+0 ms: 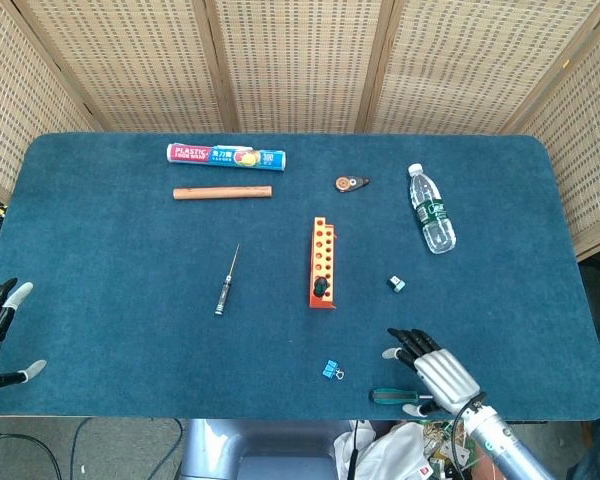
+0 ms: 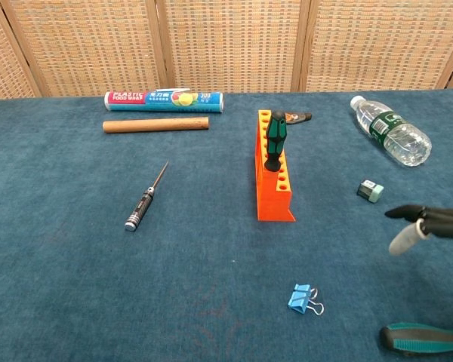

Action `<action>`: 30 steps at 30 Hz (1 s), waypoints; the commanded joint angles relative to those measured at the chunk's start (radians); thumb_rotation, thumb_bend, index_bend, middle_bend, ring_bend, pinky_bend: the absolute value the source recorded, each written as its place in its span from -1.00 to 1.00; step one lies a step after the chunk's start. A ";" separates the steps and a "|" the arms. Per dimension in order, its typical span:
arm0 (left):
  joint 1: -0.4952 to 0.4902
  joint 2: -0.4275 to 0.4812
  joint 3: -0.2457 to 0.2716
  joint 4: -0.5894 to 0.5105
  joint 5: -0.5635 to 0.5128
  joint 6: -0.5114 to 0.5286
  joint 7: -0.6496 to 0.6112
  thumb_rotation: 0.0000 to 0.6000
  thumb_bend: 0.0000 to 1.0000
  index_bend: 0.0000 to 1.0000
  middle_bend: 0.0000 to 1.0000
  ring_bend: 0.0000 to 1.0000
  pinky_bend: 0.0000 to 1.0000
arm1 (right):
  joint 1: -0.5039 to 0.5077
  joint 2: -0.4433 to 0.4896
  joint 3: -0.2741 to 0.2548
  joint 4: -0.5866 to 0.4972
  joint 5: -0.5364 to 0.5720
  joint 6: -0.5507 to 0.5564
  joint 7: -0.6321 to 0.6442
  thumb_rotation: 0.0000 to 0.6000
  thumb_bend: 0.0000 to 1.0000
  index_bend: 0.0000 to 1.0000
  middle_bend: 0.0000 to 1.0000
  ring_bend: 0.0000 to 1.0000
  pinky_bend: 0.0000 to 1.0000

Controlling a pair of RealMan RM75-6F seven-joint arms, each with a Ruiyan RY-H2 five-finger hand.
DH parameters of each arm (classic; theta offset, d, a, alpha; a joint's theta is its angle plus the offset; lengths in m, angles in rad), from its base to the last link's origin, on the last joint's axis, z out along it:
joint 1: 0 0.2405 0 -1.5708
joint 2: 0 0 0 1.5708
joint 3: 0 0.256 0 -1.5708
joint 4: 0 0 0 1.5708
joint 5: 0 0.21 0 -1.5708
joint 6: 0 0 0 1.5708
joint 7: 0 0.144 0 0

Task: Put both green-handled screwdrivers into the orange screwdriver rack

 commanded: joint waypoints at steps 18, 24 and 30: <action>0.001 -0.004 -0.004 0.002 -0.009 -0.001 0.007 1.00 -1.00 -1.00 -1.00 -1.00 -1.00 | -0.032 -0.142 -0.004 0.136 0.048 -0.029 -0.085 1.00 -0.71 -0.28 -1.00 -1.00 -1.00; 0.000 -0.005 -0.003 0.002 -0.009 -0.003 0.009 1.00 -1.00 -1.00 -1.00 -1.00 -1.00 | -0.031 -0.161 0.002 0.152 0.055 -0.033 -0.092 1.00 -0.65 -0.24 -1.00 -1.00 -1.00; 0.000 -0.005 -0.005 0.003 -0.012 -0.003 0.007 1.00 -1.00 -1.00 -1.00 -1.00 -1.00 | -0.027 -0.174 0.006 0.159 0.063 -0.040 -0.099 1.00 -0.62 -0.18 -1.00 -1.00 -1.00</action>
